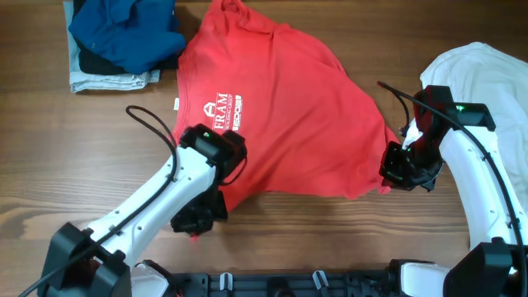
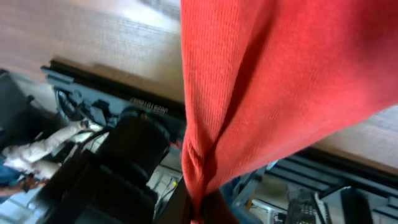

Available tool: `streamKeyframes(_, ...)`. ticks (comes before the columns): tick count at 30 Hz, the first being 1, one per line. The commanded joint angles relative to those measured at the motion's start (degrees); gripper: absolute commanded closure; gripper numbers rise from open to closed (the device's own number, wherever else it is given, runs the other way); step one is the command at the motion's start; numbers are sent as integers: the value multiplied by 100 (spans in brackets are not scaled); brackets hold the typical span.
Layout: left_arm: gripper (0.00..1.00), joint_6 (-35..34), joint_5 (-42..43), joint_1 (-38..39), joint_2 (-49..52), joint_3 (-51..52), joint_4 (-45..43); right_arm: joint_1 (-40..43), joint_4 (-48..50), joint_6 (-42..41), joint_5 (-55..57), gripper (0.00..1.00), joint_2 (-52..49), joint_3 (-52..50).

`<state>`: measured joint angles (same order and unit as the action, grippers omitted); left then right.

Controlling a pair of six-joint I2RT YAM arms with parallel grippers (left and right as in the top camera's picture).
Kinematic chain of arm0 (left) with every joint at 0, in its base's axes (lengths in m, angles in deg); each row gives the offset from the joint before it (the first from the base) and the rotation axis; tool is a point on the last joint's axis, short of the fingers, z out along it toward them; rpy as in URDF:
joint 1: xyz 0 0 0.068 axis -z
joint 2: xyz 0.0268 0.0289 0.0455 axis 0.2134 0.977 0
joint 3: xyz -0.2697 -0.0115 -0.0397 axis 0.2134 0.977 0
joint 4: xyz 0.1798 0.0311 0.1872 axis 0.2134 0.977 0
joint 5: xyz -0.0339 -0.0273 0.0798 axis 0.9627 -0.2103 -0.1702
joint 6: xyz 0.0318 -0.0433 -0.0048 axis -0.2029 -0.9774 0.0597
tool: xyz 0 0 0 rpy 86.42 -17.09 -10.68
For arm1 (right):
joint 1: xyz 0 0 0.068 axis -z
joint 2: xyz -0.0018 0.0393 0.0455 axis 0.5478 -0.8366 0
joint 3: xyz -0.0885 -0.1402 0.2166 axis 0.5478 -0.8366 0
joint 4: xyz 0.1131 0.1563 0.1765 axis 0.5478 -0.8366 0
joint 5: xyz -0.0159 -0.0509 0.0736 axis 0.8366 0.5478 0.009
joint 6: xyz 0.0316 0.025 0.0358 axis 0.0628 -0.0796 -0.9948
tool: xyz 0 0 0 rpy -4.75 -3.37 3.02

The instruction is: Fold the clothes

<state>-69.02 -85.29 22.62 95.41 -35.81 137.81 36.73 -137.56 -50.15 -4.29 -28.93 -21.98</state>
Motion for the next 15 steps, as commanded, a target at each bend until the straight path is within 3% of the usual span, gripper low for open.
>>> streamKeyframes(1,96,-538,4,258,-214,31,195,2,326,-479,-11,96,297,-39)
streamKeyframes(8,96,-625,562,369,-2002,31,258,328,369,-1043,476,96,1725,46)
streamKeyframes(10,96,-977,466,369,-2328,31,376,328,33,-1685,1115,96,1987,46)
streamKeyframes(15,96,-1222,308,369,-2715,31,446,328,-15,-1644,1248,96,2371,46)
